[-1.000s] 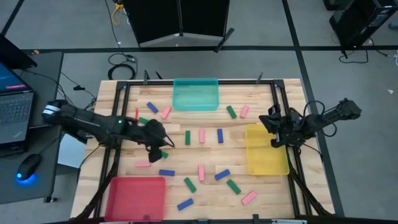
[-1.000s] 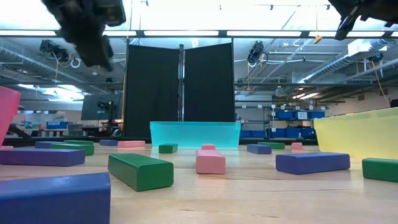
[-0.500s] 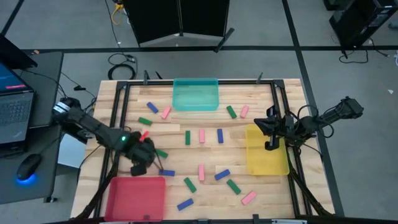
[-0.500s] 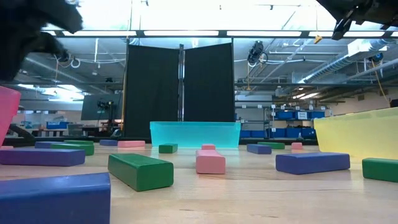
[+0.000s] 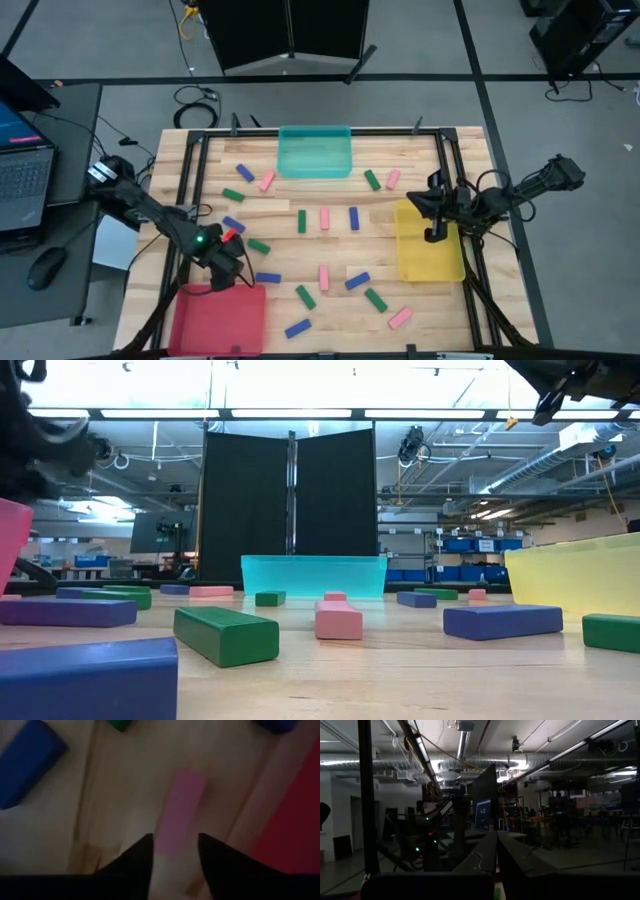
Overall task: Sort blocks
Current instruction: Put the pink block into the red bin
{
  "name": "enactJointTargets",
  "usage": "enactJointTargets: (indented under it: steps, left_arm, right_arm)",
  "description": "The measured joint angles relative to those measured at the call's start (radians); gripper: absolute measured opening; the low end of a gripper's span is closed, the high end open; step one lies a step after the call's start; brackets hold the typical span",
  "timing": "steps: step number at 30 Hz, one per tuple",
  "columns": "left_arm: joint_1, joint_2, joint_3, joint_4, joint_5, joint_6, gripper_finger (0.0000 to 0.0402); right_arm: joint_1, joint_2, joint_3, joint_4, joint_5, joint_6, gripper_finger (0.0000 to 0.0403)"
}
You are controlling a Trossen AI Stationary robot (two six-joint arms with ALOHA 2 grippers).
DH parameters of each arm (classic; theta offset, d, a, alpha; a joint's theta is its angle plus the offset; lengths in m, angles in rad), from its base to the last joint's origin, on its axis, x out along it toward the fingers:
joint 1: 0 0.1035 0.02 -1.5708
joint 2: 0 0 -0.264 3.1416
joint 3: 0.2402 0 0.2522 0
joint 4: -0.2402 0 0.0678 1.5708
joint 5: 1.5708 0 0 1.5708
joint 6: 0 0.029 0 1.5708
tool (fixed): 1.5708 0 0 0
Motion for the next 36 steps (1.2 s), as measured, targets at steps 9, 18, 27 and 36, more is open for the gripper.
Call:
enactJointTargets:
  steps: [9,18,27,36]
  left_arm:
    - [0.0,0.001,-0.084,0.132,0.002,0.021,0.0263]
    - [0.0,0.0,-0.178,0.221,-0.009,0.018,0.0242]
    - [-0.001,0.0,-0.182,0.196,-0.058,0.032,0.0102]
    - [0.0,0.001,-0.15,0.168,-0.061,0.044,0.0101]
  right_arm:
    - [0.0,0.007,0.0,0.002,0.0,0.0,0.0025]
    - [-0.001,0.007,0.0,0.005,0.0,0.02,0.0025]
    - [-0.001,0.007,0.0,0.016,0.0,0.02,0.0025]
    - [-0.001,0.007,0.0,0.015,0.0,0.019,0.0025]
